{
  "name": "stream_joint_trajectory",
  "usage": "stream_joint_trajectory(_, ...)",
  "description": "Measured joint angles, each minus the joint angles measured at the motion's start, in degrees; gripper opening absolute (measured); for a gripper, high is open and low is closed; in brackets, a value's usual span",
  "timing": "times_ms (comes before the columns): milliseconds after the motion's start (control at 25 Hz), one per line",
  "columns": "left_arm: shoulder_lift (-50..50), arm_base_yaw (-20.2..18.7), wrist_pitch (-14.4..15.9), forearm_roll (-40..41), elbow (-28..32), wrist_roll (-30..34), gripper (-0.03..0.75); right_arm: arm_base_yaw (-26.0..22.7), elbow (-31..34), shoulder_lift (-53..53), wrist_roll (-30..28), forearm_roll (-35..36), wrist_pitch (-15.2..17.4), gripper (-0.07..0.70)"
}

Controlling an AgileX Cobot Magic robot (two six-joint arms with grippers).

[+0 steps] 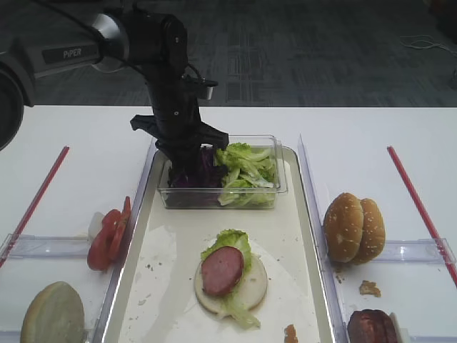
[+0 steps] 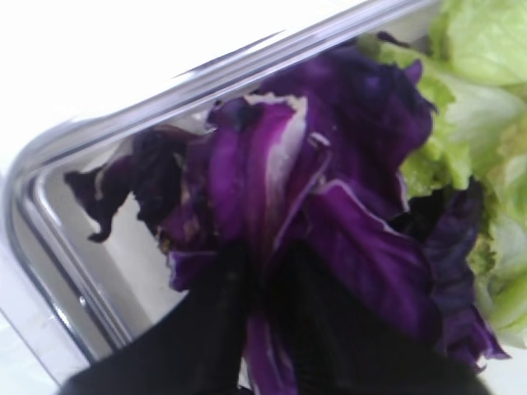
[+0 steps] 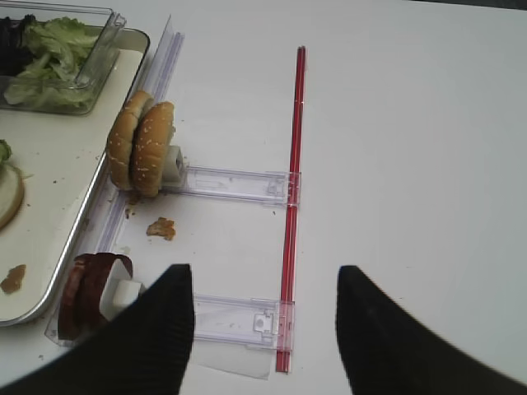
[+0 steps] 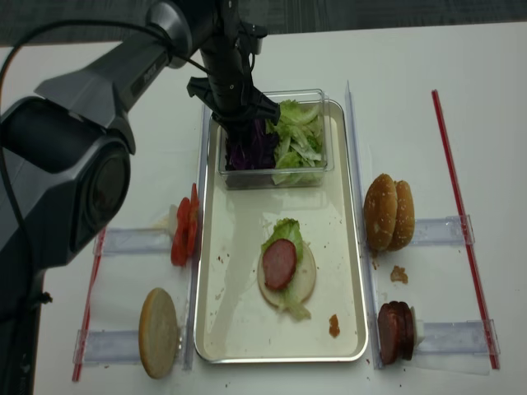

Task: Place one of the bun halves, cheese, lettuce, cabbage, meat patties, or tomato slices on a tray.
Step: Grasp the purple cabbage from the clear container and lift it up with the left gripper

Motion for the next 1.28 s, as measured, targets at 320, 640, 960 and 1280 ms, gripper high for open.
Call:
stream_joint_trajectory(320, 0.09, 0.0, 0.24, 0.0, -0.5, 0.07, 0.086, 0.0, 0.0, 0.0, 0.0, 0.0, 0.0, 0.412)
stream_joint_trajectory(640, 0.46, 0.0, 0.37, -2.1, -2.93, -0.69, 0.083, 0.0, 0.0, 0.0, 0.15, 0.0, 0.0, 0.412)
stream_joint_trajectory(960, -0.73, 0.0, 0.37, -3.04, -2.93, -1.42, 0.08, 0.0, 0.0, 0.0, 0.15, 0.0, 0.0, 0.412)
stream_joint_trajectory(1280, -5.97, 0.0, 0.37, -3.39, -0.55, -2.14, 0.078, 0.0, 0.0, 0.0, 0.15, 0.0, 0.0, 0.412)
